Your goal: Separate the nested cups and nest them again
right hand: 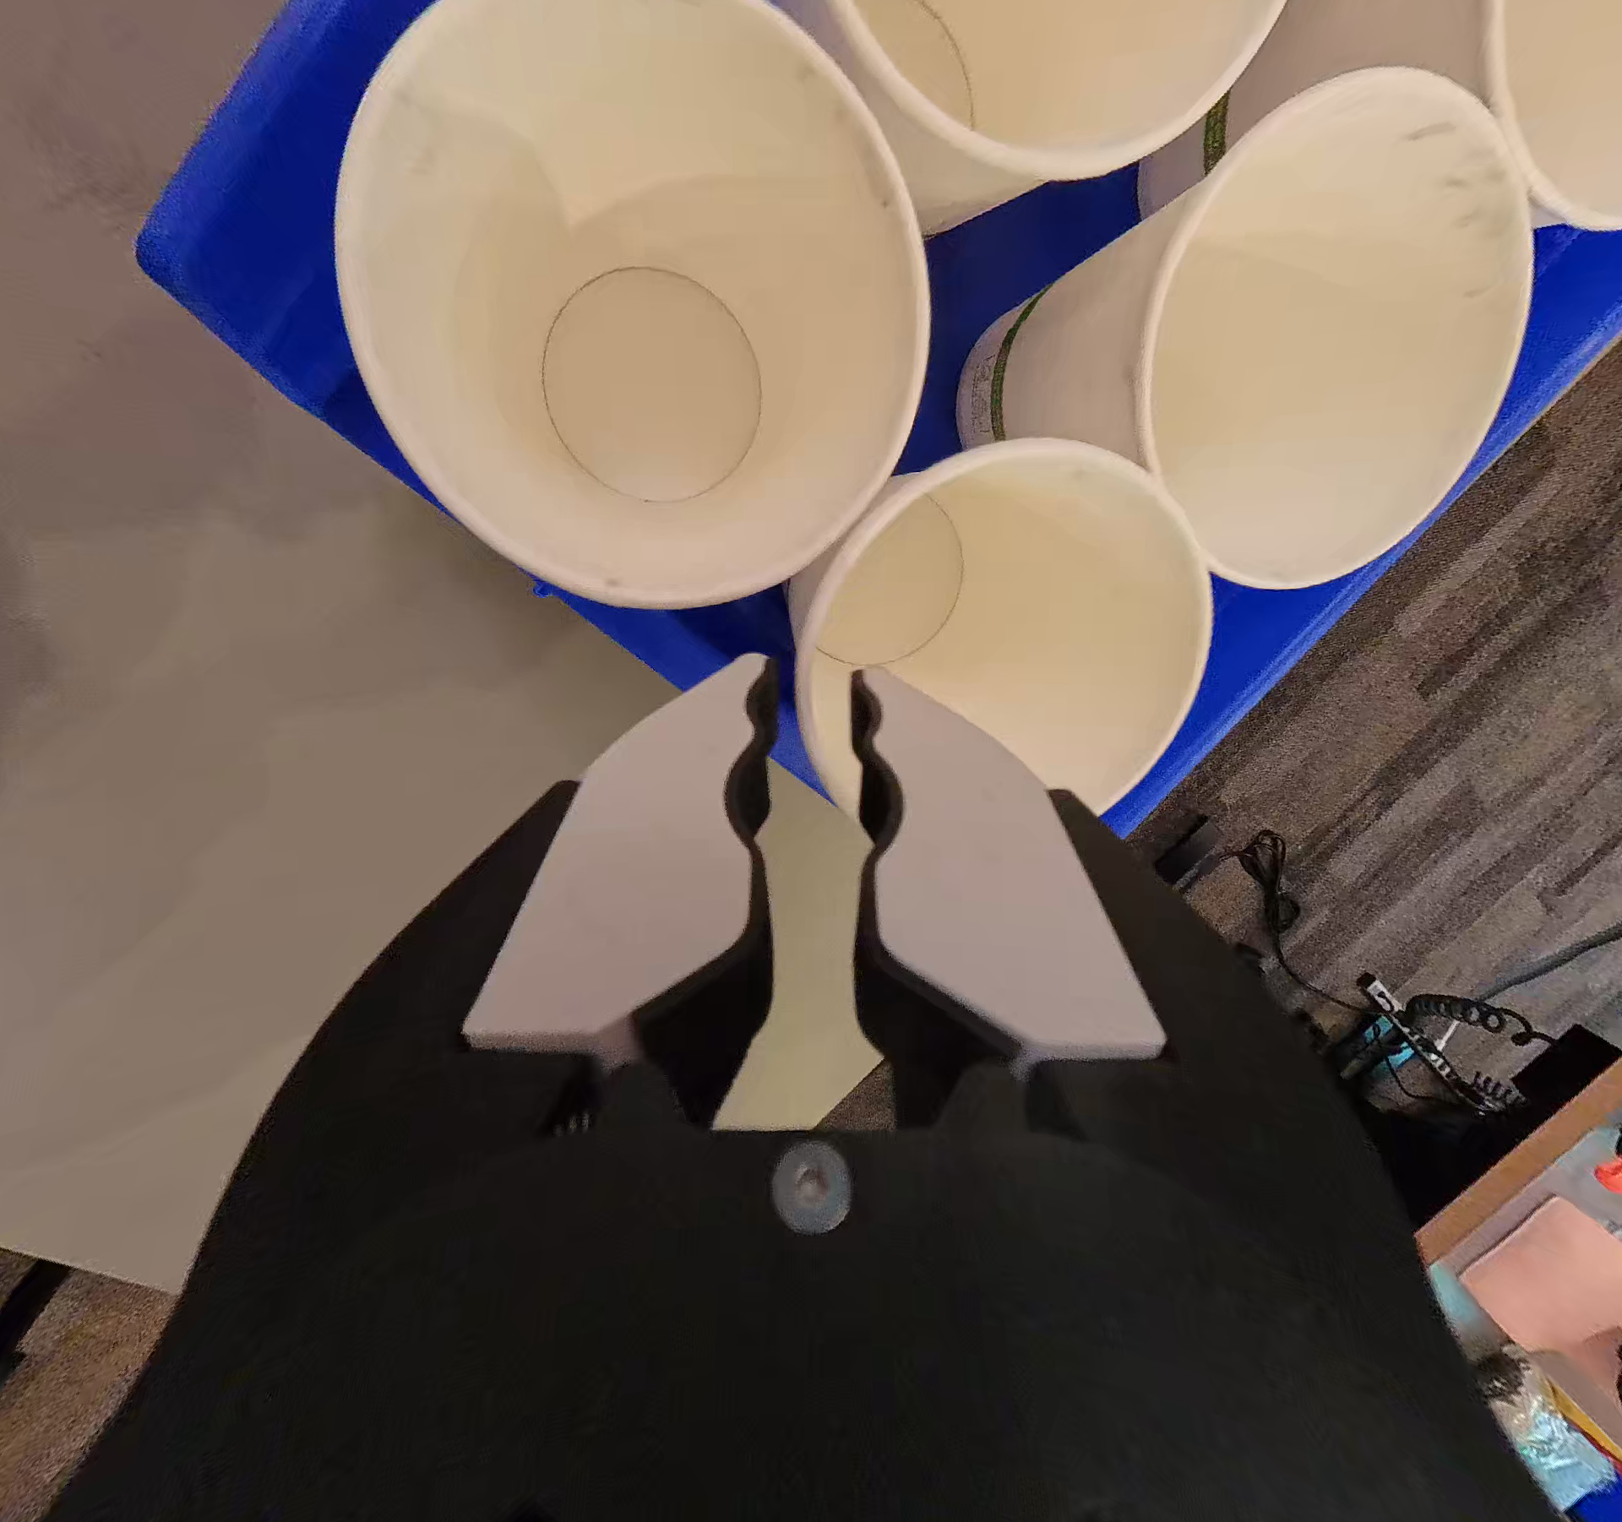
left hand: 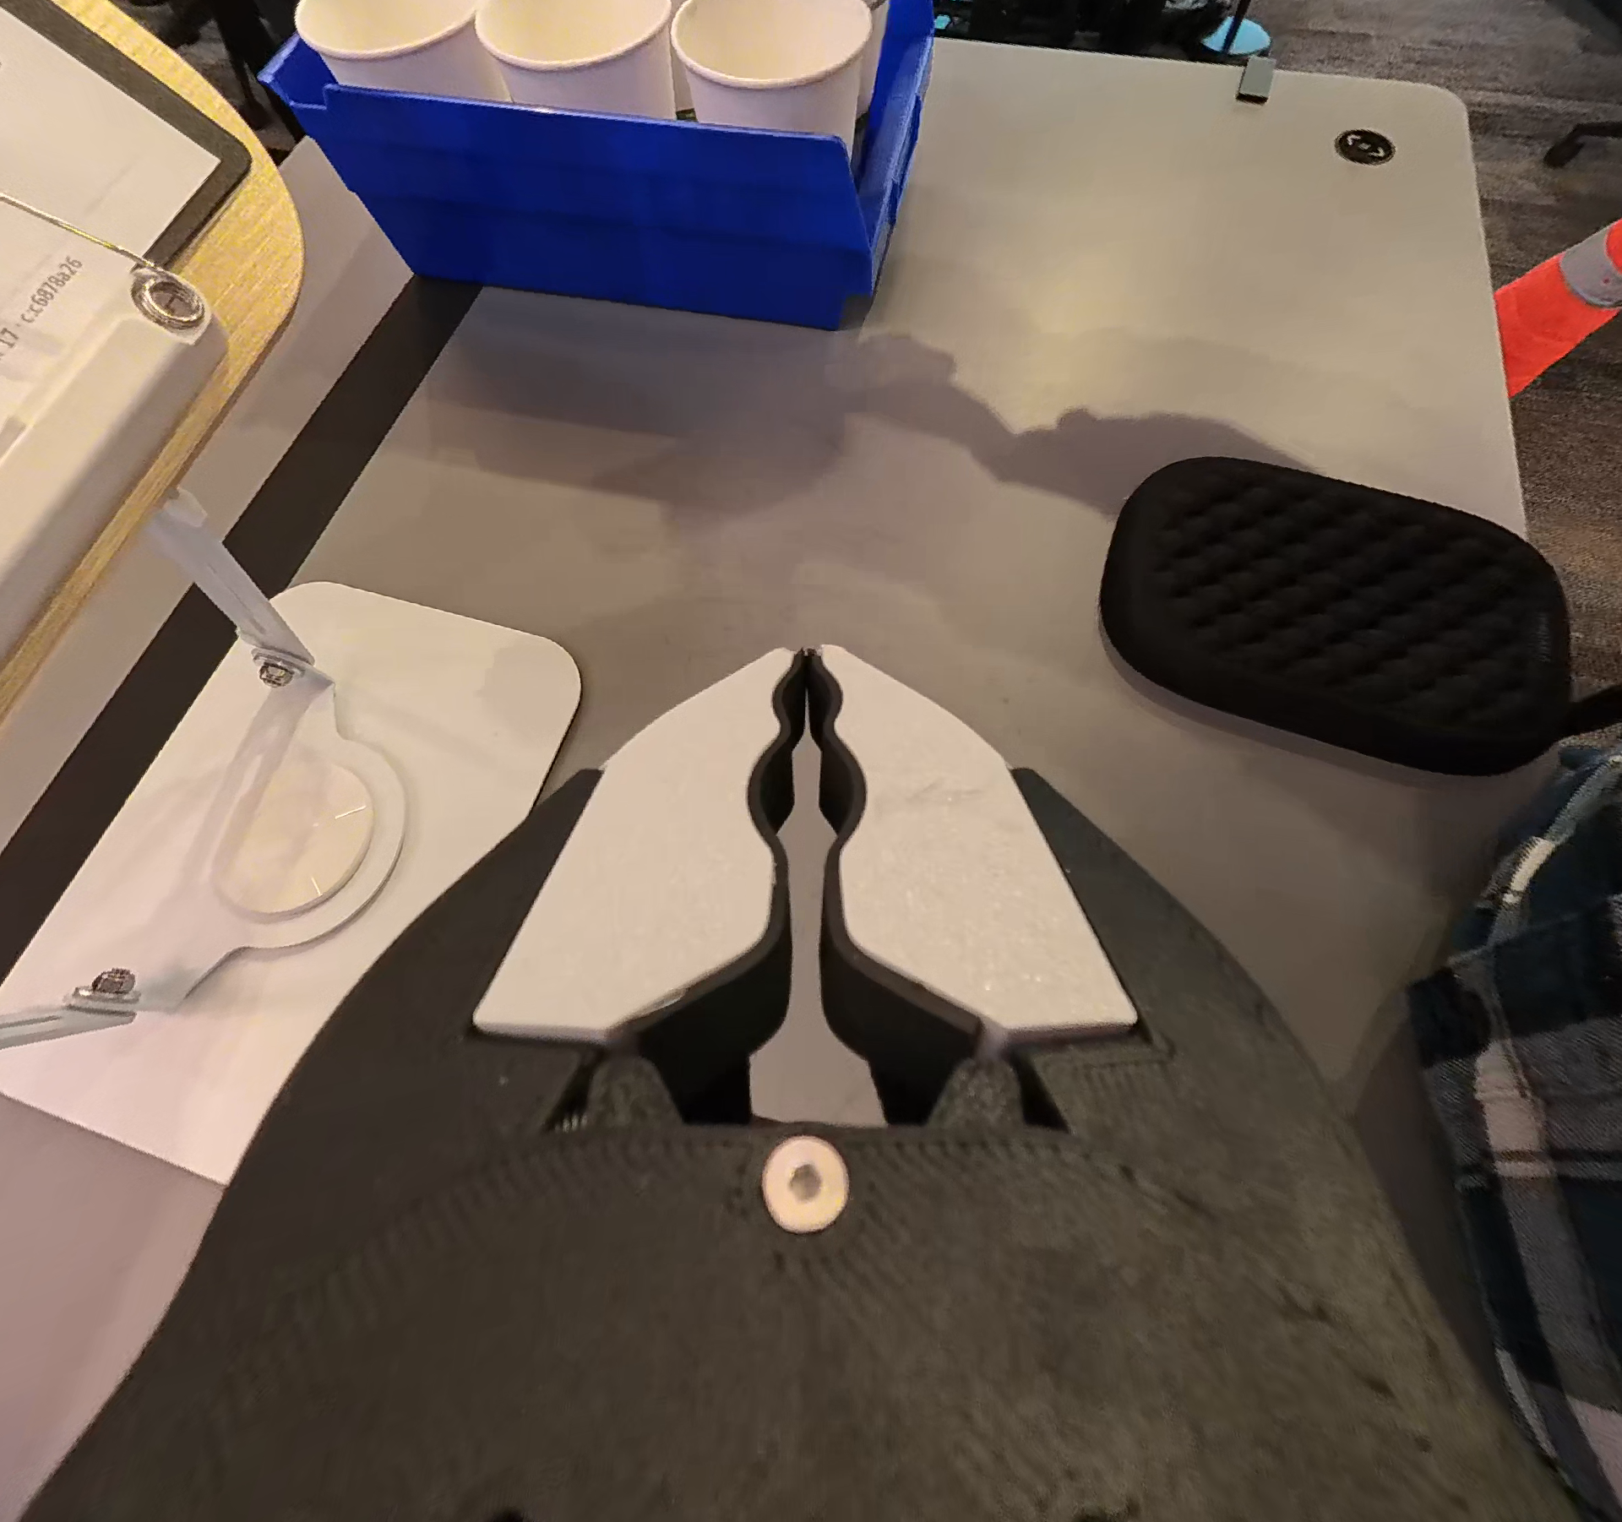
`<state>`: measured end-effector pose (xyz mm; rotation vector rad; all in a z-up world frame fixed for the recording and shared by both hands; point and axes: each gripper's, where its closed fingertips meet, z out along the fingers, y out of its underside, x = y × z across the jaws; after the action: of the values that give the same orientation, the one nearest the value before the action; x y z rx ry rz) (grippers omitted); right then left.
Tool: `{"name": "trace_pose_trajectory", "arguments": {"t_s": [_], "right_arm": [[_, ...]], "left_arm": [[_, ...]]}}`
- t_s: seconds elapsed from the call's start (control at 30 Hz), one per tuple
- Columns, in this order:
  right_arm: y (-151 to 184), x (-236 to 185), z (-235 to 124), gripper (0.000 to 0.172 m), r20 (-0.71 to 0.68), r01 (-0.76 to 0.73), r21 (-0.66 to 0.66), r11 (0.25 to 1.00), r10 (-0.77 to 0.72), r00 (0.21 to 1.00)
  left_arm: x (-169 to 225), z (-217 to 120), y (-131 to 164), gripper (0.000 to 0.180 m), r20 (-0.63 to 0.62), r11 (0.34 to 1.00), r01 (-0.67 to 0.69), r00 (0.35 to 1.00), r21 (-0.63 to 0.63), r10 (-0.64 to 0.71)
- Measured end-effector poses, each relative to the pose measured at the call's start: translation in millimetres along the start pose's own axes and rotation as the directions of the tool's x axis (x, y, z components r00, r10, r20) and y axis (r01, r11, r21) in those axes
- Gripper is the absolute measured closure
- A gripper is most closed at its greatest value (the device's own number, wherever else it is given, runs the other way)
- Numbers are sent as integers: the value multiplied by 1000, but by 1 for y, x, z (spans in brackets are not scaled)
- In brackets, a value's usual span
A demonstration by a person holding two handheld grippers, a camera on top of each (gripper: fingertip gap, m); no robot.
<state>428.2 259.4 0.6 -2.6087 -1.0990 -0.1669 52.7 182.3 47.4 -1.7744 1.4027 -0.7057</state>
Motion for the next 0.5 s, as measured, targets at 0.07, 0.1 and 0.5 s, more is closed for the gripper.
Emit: {"name": "trace_pose_trajectory", "arguments": {"t_s": [0.07, 0.1, 0.5], "right_arm": [[-3, 4, -7, 148, -24, -5, 16, 1000, 6, 1000], [-4, 7, -13, 146, -40, -14, 24, 1000, 14, 999], [-59, -31, -97, 166, -96, -96, 437, 894, 153, 984]], "left_arm": [[-1, 0, 0, 180, 2, 1000, -2, 1000, -3, 2], [-1, -1, 0, 180, 4, 1000, -2, 1000, -3, 2], [-21, -21, 6, 180, 73, 991, 130, 989, 35, -132]]}}
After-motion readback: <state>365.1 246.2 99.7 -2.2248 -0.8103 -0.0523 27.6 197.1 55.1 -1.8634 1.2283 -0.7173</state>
